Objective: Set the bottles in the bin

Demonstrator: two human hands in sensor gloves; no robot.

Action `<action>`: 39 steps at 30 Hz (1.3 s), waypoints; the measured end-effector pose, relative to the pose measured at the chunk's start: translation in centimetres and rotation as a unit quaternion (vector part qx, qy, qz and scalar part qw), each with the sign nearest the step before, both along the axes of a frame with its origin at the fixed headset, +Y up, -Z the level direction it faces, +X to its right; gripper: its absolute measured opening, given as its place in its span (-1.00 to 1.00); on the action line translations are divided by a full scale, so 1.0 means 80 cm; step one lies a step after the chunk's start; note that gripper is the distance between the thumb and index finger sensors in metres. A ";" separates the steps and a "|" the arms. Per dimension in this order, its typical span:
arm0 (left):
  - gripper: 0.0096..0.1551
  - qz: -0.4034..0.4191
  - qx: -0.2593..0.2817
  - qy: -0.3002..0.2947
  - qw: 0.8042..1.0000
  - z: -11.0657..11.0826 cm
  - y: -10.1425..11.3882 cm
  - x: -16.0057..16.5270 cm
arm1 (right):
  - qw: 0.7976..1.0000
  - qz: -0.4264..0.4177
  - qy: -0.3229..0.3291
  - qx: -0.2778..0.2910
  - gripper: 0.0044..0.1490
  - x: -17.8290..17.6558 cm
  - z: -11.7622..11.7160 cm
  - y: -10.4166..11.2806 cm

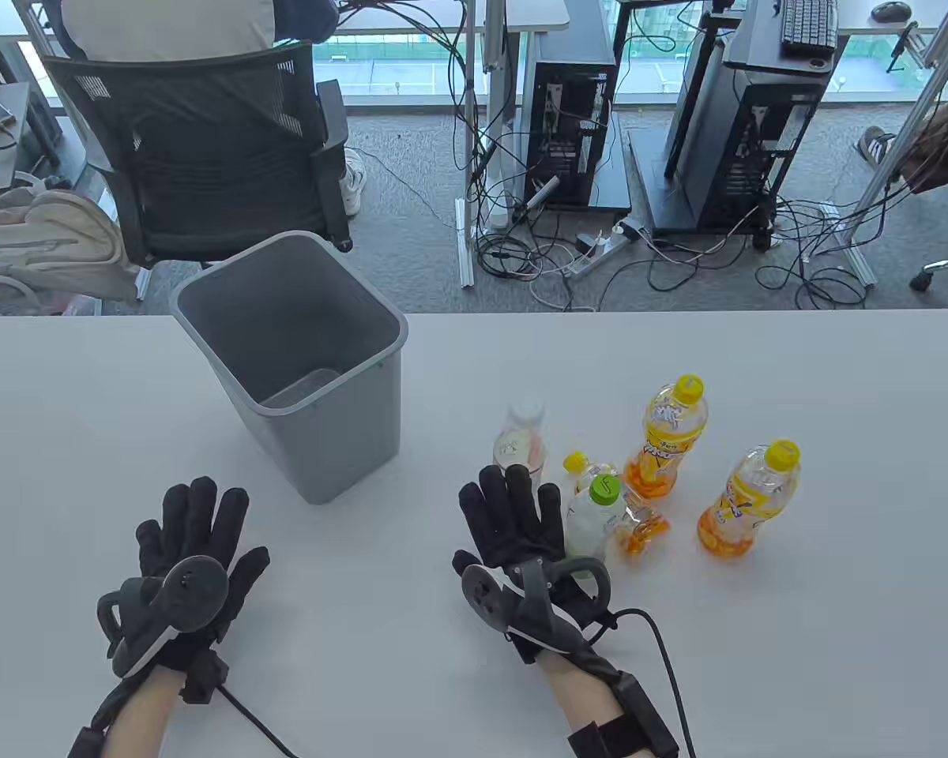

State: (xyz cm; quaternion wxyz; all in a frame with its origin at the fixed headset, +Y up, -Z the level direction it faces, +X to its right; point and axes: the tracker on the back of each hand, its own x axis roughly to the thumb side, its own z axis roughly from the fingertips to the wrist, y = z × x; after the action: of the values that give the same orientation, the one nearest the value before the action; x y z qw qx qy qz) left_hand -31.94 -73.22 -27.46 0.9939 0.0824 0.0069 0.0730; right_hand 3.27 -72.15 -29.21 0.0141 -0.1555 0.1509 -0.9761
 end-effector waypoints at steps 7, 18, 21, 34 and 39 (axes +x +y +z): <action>-0.08 0.001 -0.001 0.001 1.000 -0.001 0.000 -0.001 | 1.000 0.000 0.003 0.005 0.00 0.000 0.001 -0.001; -0.08 0.019 -0.005 0.006 1.000 -0.001 -0.001 -0.010 | 1.000 -0.011 0.006 -0.003 0.00 -0.003 0.001 0.001; -0.08 0.021 -0.006 0.007 1.000 -0.002 -0.001 -0.012 | 1.000 -0.021 0.009 -0.011 0.00 -0.006 0.000 0.004; -0.08 0.036 -0.001 0.003 0.999 -0.002 0.004 -0.014 | 0.994 -0.013 -0.067 0.080 0.04 -0.020 -0.021 0.140; -0.07 0.039 -0.005 0.006 0.999 -0.003 0.004 -0.016 | 0.992 -0.012 -0.126 0.018 0.03 -0.014 -0.069 0.185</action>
State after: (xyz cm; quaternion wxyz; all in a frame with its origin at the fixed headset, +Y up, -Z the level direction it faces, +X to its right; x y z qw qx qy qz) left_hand -33.19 -72.94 -27.67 0.9906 0.0778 0.0163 0.1114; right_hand 2.14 -57.39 -34.75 0.0241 -0.0292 0.1670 -0.9852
